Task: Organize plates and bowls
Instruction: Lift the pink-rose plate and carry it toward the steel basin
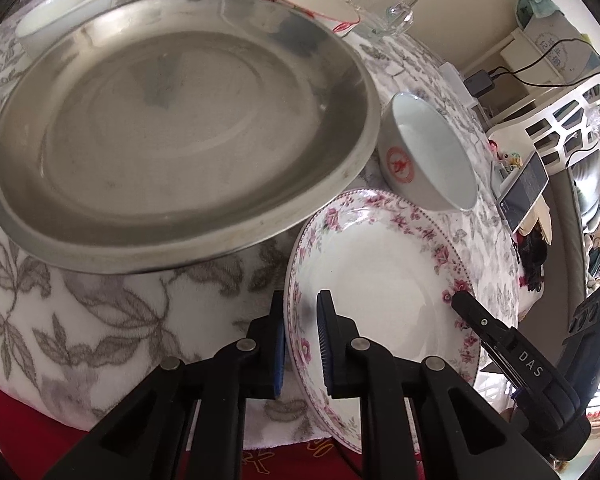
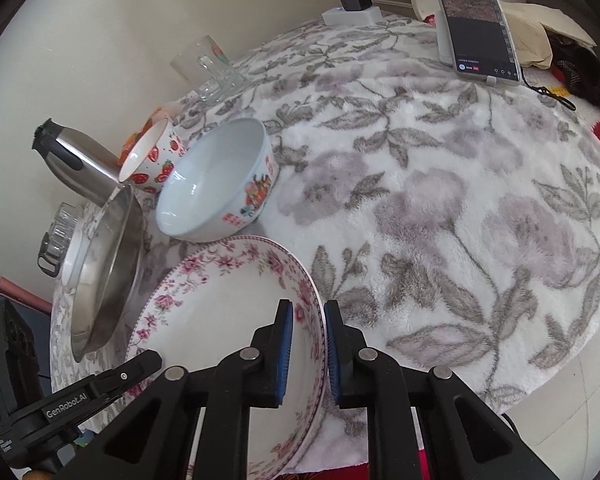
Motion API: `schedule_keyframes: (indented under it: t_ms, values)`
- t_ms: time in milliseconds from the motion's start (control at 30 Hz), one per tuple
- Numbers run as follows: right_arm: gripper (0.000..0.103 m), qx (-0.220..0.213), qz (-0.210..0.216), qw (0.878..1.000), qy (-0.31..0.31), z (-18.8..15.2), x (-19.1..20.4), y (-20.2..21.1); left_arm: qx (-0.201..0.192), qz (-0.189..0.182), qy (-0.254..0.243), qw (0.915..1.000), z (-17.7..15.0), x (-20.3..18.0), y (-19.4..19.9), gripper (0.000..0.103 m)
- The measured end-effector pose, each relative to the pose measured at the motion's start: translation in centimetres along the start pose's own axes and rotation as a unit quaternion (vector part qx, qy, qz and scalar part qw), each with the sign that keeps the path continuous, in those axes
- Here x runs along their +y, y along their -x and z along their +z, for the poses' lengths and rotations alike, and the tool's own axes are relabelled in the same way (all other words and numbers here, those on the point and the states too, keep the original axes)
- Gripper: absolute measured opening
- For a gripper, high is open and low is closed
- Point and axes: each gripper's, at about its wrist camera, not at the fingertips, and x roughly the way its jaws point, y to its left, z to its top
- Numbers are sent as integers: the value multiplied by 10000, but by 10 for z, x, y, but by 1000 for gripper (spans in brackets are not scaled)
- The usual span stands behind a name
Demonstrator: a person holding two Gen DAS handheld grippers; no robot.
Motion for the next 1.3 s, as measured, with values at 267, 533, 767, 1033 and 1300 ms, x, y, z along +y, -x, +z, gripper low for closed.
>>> schedule_keyframes:
  t_ms: [267,533,767,1033,1300]
  values:
    - [17,27,205,9998,-38,-3,-2,6,-75,-150,122,9998,-1,6,10,15]
    - [17,-4,281,9996,-101,-6,-5,11,-173,-161,-32,9997,-3,0,22,15]
    - [17,-181,400,9989,-131,-11,-5,23,-248,-199,-108,9994,-4,-3,29,15]
    - [17,-418,547,9975,-127,-12,-3,35,-460,-211,-278,9983,-6,-9,44,15]
    - [17,-764,688,9947,-29,-11,4,48,-785,-301,-415,9956,-3,-12,60,15]
